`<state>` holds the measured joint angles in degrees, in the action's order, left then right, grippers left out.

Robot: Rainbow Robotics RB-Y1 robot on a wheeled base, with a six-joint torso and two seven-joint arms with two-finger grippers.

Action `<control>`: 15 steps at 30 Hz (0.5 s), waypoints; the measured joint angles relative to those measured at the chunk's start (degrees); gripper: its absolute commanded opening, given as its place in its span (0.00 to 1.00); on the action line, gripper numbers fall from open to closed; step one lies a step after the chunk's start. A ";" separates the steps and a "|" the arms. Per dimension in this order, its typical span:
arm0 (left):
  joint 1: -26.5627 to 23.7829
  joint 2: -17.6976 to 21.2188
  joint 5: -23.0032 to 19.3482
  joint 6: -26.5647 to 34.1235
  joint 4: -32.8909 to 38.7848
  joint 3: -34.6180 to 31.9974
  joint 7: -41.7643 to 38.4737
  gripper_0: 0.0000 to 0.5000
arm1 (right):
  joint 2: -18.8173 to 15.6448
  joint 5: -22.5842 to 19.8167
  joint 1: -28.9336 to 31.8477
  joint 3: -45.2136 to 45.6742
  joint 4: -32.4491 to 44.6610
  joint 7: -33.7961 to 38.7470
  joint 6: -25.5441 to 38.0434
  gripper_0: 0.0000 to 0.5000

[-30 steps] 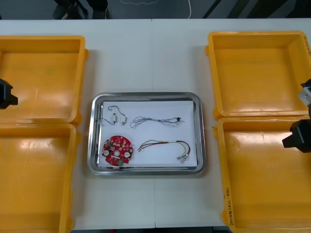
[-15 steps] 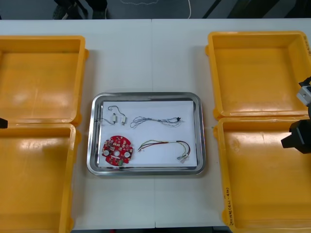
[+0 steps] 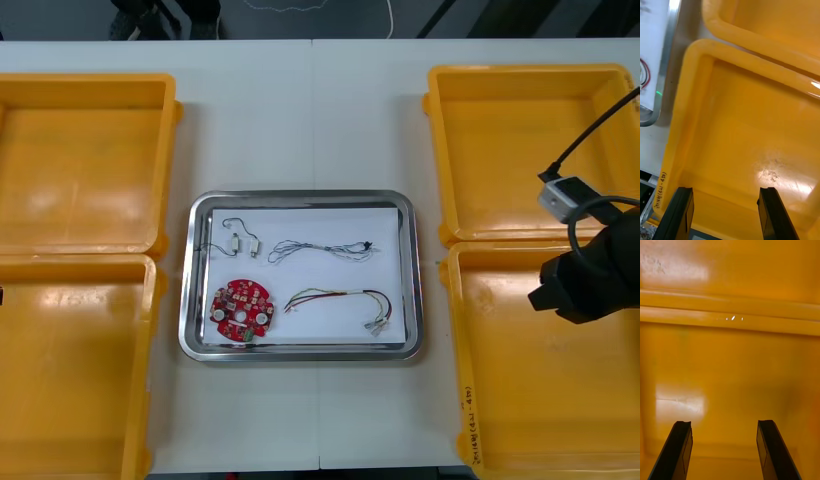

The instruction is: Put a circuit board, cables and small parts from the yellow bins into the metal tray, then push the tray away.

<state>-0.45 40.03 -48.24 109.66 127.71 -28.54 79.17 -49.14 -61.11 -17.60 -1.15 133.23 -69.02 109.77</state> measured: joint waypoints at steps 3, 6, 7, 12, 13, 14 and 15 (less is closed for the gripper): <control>1.00 0.01 -0.51 0.00 0.18 0.00 0.01 1.00 | 0.00 -0.05 -2.83 -3.84 0.02 -0.17 0.00 1.00; 1.32 0.02 -0.92 0.00 0.19 0.00 0.01 1.00 | 0.01 -0.05 -5.64 -7.74 0.04 -1.35 0.00 1.00; 1.33 0.02 -1.07 0.00 0.20 0.00 0.01 1.00 | 0.02 -0.04 -6.46 -8.83 0.05 -2.38 0.00 1.00; 1.34 0.03 -1.41 0.00 0.24 0.00 0.03 1.00 | 1.14 0.74 -10.12 -13.83 0.07 -5.24 0.00 1.00; 1.34 0.03 -1.43 0.00 0.26 0.00 0.03 1.00 | 1.61 1.22 -10.75 -14.80 0.08 -5.24 0.00 1.00; 1.34 0.04 -1.44 0.00 0.27 0.00 0.03 1.00 | 2.15 1.80 -11.40 -15.79 0.09 -5.25 0.00 1.00; 1.34 0.04 -1.45 0.00 0.29 0.00 0.04 1.00 | 2.69 2.38 -12.06 -16.82 0.10 -5.25 0.00 1.00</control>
<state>0.89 40.07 -49.69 109.66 128.00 -28.54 79.21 -46.45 -58.73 -29.66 -17.97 133.33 -74.27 109.77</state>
